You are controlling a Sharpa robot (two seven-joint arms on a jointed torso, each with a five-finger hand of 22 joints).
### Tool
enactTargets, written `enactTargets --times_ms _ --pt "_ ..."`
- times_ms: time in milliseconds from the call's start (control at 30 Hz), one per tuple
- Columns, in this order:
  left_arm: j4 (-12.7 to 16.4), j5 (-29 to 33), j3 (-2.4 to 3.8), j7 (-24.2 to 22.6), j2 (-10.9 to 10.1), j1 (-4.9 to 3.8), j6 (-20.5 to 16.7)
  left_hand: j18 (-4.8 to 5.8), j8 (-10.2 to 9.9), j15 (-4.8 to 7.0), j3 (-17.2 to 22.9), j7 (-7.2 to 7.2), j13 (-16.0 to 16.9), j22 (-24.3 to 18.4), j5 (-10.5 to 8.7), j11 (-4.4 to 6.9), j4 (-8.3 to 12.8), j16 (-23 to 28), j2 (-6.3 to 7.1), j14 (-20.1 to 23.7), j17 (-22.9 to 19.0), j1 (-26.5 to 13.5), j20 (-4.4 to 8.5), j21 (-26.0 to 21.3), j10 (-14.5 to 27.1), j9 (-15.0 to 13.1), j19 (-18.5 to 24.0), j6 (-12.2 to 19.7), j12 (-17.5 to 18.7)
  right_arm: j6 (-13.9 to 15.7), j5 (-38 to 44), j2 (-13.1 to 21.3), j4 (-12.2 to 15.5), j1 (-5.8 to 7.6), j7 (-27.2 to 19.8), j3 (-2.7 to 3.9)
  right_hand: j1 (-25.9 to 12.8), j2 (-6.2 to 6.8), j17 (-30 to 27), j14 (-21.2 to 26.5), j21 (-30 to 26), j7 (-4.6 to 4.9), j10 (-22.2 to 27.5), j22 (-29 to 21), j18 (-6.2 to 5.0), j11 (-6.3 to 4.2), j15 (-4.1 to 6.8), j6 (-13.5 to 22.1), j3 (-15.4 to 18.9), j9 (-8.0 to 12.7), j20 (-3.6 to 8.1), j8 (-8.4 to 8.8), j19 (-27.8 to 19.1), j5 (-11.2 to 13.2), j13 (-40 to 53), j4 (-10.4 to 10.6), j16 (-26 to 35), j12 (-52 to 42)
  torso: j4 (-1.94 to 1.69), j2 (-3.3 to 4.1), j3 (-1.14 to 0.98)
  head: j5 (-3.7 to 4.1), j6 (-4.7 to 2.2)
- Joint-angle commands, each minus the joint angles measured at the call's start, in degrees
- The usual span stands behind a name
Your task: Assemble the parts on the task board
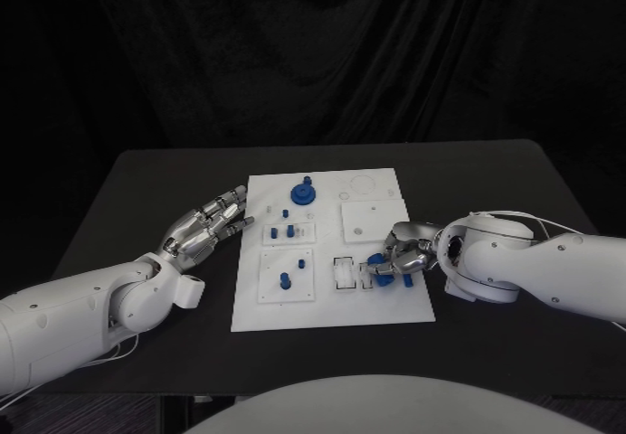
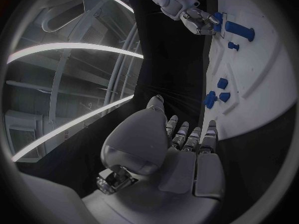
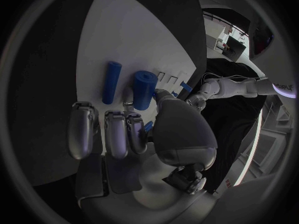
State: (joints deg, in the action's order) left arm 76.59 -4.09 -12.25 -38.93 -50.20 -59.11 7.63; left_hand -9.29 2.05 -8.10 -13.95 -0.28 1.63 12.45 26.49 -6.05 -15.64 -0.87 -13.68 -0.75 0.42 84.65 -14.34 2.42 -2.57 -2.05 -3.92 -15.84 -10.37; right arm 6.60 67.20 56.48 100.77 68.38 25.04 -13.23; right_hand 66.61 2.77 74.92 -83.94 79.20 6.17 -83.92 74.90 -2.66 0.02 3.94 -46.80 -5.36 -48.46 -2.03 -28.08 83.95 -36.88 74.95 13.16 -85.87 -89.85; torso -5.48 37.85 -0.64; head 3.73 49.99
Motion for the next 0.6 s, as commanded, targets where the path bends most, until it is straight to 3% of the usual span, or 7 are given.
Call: enactTargets --times_ms 33,67,200,600 --pt "0.2 0.0 0.05 -2.1 0.0 0.15 0.8 -0.93 0.0 -0.36 0.0 0.34 0.0 -0.1 0.32 -0.4 0.4 0.0 -0.2 -0.1 0.0 0.7 -0.4 -0.1 0.0 0.0 -0.1 0.3 0.2 -0.9 -11.5 0.2 0.1 -1.01 0.7 -0.94 1.3 -2.48 5.1 -4.2 -0.1 -1.25 -6.1 11.6 0.04 0.34 -0.37 3.1 -10.4 15.0 -0.51 -2.64 2.1 -6.1 15.0 -8.8 0.3 -0.2 -0.03 -0.1 0.04 -0.26 0.01" --pt "0.2 0.0 0.05 -2.0 -0.1 0.17 0.8 -0.93 0.0 -0.36 0.0 0.34 0.0 -0.1 0.32 -0.4 0.4 0.0 -0.2 -0.1 0.0 0.7 -0.4 -0.1 0.0 0.0 -0.1 0.3 0.2 -0.2 -12.8 0.4 0.3 -1.0 0.4 -0.94 0.9 -2.47 5.2 -4.2 -0.1 -1.34 -6.1 11.6 0.03 0.36 -0.37 3.7 -11.4 14.1 -0.5 -3.74 2.1 -8.4 15.0 -9.2 0.2 -0.2 -0.03 -0.12 0.06 -0.3 0.01" --pt "0.2 0.0 0.05 -2.0 -0.1 0.22 0.8 -0.93 0.0 -0.39 0.0 0.37 0.0 -0.1 0.36 -0.41 0.4 0.0 -0.21 -0.1 0.0 0.7 -0.42 -0.1 0.0 0.0 -0.1 0.3 0.2 1.8 -17.1 1.2 1.0 -0.75 -0.3 -0.93 -0.5 -2.27 5.2 -4.2 0.0 -1.37 -6.1 11.6 0.05 0.32 -0.34 4.8 -13.2 12.6 -0.51 -5.85 2.1 -11.0 15.0 -9.9 0.2 -0.2 0.02 -0.14 0.07 -0.57 0.01" --pt "0.1 0.0 0.05 -2.3 -0.1 0.29 0.3 -0.94 0.0 -0.22 0.2 0.61 0.0 -0.1 0.48 -0.4 0.6 0.1 -0.25 0.1 -0.1 0.9 -0.46 0.0 0.1 0.0 -0.1 0.2 0.3 5.7 -29.0 3.3 3.0 2.74 -2.6 -0.93 -2.2 -2.14 4.2 -4.0 -1.7 -1.35 -6.1 11.1 -0.38 0.33 -0.35 5.9 -14.0 11.6 -0.53 -7.24 1.4 -10.3 15.0 -9.8 0.6 -0.2 -0.04 -0.16 0.0 -0.84 0.01"
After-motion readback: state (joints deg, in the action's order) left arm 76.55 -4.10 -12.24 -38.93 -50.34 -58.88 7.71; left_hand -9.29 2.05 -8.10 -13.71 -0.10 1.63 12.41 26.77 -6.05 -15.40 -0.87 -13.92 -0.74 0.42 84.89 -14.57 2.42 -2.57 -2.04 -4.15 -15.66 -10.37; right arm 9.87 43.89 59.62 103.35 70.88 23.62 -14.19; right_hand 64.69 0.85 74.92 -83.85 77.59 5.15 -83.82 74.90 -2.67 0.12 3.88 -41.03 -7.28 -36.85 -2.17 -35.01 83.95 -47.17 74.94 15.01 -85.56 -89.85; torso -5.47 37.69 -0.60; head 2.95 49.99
